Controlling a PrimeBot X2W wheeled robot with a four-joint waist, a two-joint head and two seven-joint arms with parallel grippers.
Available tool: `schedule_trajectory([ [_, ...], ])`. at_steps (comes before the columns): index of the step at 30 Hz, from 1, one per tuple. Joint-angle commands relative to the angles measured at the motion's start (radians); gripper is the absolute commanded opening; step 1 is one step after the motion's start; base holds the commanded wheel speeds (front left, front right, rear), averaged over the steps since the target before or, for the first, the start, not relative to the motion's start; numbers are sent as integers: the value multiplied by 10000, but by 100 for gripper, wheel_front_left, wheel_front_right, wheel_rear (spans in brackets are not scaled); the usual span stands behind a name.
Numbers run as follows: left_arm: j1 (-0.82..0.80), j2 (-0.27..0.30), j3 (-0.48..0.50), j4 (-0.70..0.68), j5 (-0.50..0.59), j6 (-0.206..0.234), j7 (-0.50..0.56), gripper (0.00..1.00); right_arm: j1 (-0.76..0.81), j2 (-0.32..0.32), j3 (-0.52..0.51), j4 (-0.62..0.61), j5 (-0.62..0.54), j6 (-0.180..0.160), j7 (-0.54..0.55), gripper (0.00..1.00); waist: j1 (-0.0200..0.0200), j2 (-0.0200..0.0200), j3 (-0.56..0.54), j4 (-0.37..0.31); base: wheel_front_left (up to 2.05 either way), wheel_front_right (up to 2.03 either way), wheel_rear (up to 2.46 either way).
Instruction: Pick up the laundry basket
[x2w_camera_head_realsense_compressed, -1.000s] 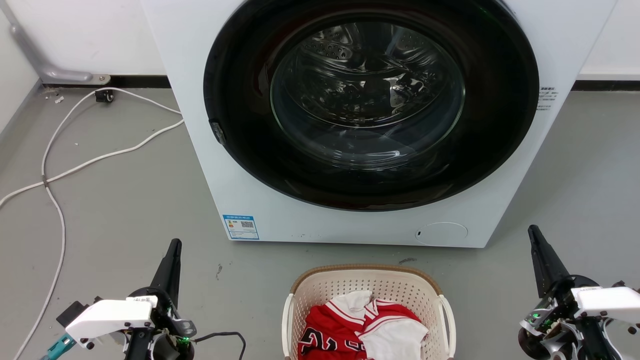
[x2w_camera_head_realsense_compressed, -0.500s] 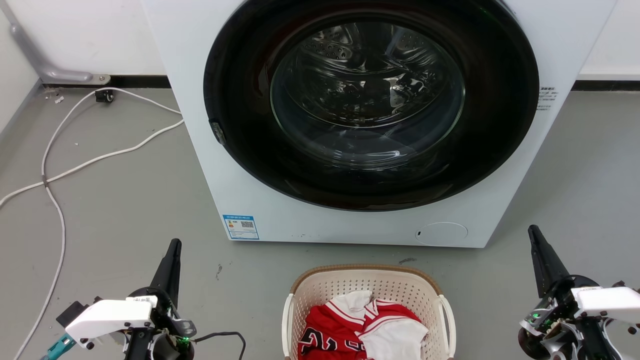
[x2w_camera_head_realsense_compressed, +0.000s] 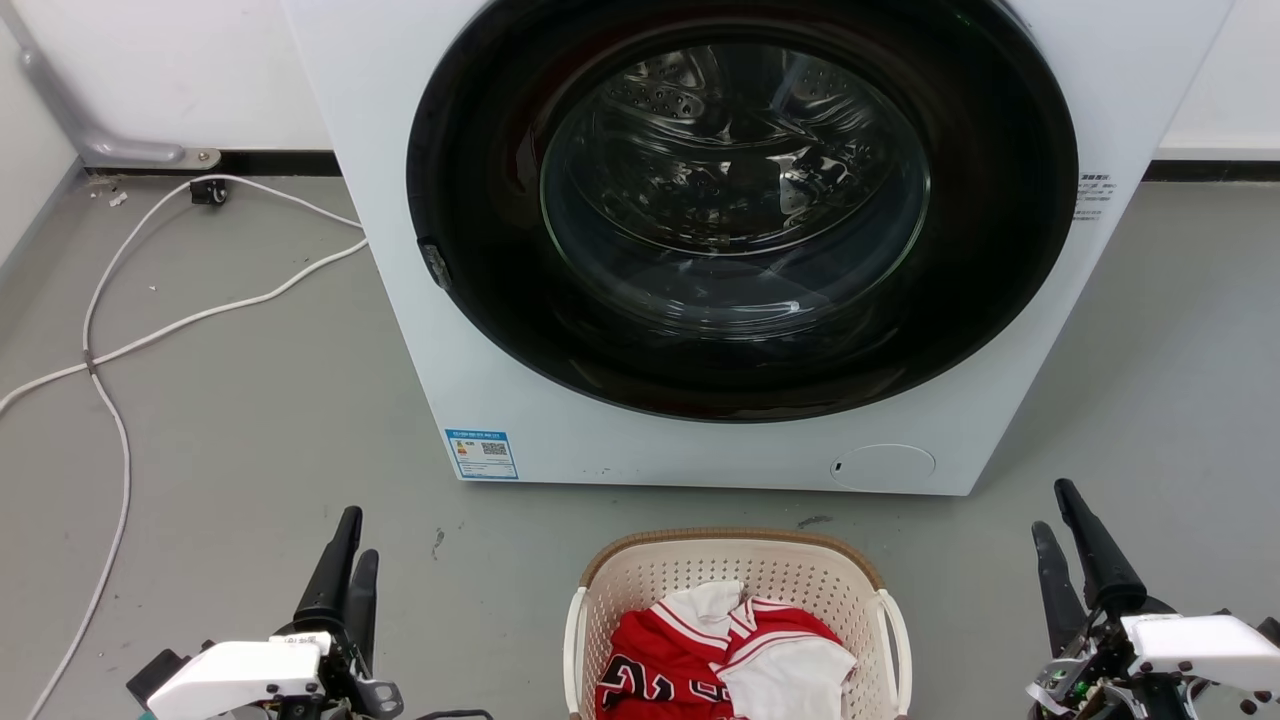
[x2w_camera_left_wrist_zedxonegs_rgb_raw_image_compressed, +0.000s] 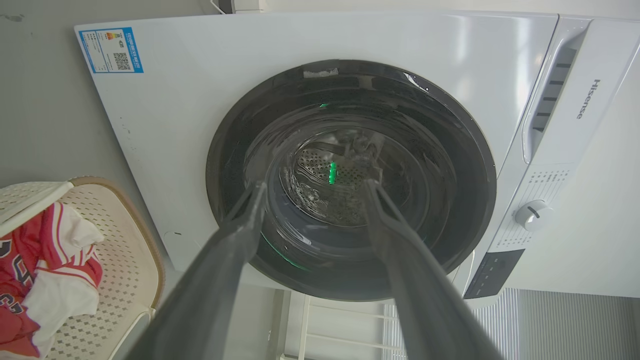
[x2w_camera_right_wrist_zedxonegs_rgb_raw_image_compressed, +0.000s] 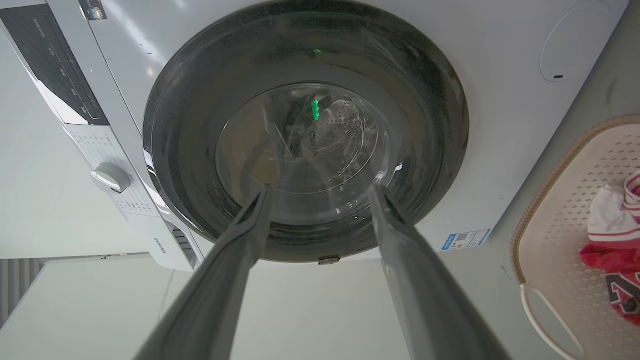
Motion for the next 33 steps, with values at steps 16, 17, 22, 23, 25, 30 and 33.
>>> schedule_trajectory([
  [16,-8,28,661,-524,1821,8,-769,100,-121,-19,-431,-208,-2329,2,-780,100,0,0,19,-7,0,0,0],
  [17,-21,29,724,-560,1959,30,-809,100,-145,-19,-528,-275,-2601,2,-821,100,0,0,23,-8,0,0,0],
  [22,-27,31,833,-834,2700,184,-1004,100,-229,-18,-686,-790,-4013,2,-1017,100,0,0,41,-13,0,0,0],
  [23,-21,31,842,-927,2860,205,-1045,100,-212,-18,-602,-902,-4295,2,-1059,100,0,0,45,-12,0,0,0],
  [25,16,31,823,-1094,3247,309,-1117,100,-165,-17,-465,-1129,-4918,2,-1134,100,0,0,53,-14,0,0,0],
  [30,113,32,624,-1681,4383,620,-1298,100,-29,-19,-258,-1448,-6367,2,-1316,100,0,0,77,-13,0,0,0],
  [33,185,33,409,-2036,5064,767,-1403,100,7,-17,-298,-1588,-7109,3,-1419,100,0,0,93,-11,0,0,0],
])
